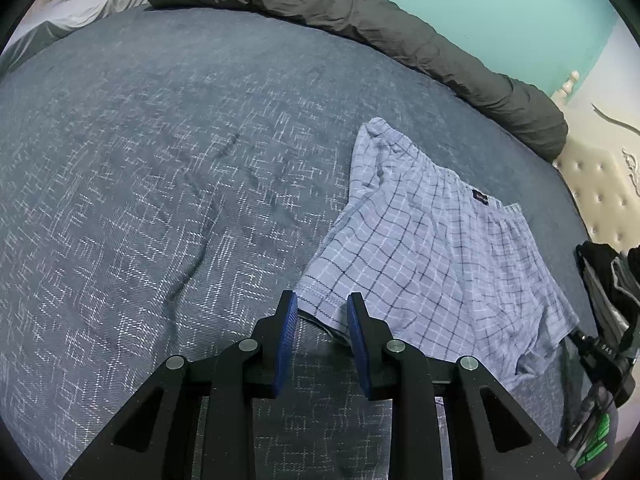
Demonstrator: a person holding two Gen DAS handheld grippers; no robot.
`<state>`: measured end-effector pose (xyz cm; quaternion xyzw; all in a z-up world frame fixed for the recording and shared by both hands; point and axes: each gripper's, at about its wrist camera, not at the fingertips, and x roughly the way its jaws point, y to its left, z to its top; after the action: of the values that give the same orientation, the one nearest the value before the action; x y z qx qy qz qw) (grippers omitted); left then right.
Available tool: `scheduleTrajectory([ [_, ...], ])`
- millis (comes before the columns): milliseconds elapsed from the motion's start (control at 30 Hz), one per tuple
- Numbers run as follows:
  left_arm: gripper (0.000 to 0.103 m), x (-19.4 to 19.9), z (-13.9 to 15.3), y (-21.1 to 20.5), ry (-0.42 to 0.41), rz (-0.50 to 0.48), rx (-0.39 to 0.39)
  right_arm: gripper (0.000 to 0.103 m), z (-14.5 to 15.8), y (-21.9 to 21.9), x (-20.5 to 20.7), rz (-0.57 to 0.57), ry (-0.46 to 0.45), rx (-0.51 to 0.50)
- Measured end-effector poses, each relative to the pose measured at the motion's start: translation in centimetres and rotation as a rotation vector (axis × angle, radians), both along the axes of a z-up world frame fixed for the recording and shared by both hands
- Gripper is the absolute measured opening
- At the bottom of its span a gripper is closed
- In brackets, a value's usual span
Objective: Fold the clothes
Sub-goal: 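Release the waistband from both grippers, leaving the shorts flat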
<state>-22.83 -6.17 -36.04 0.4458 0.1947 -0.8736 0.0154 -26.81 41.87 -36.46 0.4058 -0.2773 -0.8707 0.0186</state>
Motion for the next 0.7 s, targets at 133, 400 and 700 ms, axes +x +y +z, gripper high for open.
scheduleTrajectory([
  [133,0.028,0.0,0.0,-0.2,0.000,0.008,0.003,0.003,0.1,1.5,0.6,-0.065,-0.006,-0.010],
  [400,0.028,0.0,0.1,0.1,-0.003,0.005,0.004,0.004,1.4,1.9,0.8,-0.094,0.041,0.039],
  [700,0.039,-0.2,-0.3,-0.7,-0.011,0.029,0.034,0.037,-0.4,1.9,-0.3,-0.055,0.012,-0.048],
])
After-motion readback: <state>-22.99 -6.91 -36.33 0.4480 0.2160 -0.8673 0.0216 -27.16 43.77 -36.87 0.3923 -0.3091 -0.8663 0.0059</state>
